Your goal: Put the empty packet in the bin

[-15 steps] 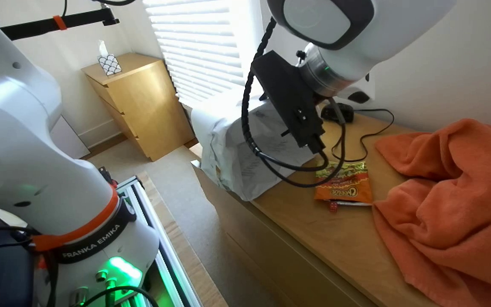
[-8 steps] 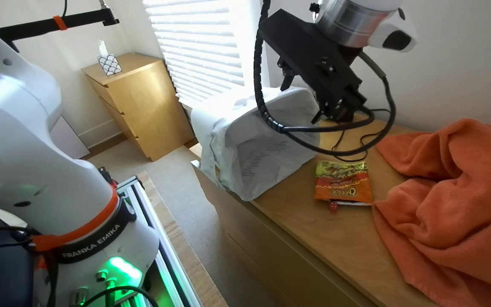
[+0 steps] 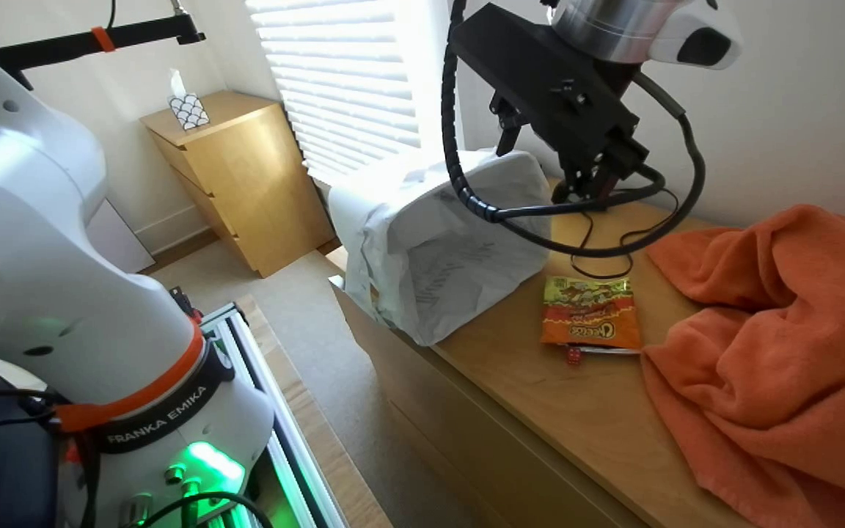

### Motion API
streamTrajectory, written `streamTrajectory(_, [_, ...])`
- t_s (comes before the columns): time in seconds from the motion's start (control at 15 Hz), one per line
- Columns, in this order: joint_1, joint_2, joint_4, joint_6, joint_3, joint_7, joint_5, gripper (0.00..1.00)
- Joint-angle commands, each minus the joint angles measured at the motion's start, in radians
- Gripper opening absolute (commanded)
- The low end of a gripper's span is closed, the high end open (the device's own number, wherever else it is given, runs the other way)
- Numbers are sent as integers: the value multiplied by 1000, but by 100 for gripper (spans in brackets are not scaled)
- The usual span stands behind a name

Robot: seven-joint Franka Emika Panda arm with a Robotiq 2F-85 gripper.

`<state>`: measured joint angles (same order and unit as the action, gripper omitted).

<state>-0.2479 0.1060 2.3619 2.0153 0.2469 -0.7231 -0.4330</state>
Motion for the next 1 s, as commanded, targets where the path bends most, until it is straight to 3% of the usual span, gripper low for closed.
streamTrajectory(0.0, [-8,-115,-81,-55,40,-41,8,100])
streamTrajectory(0.27, [-50,-248,-180,-119,58,-145,-8,100])
streamTrajectory(0.4, [-68,-305,-217,-97,50,-124,-1,100])
streamTrajectory(0.47, [-64,-235,-159,-75,38,-111,1,100])
streamTrajectory(0.93, [-94,-378,-248,-51,22,-117,-17,100])
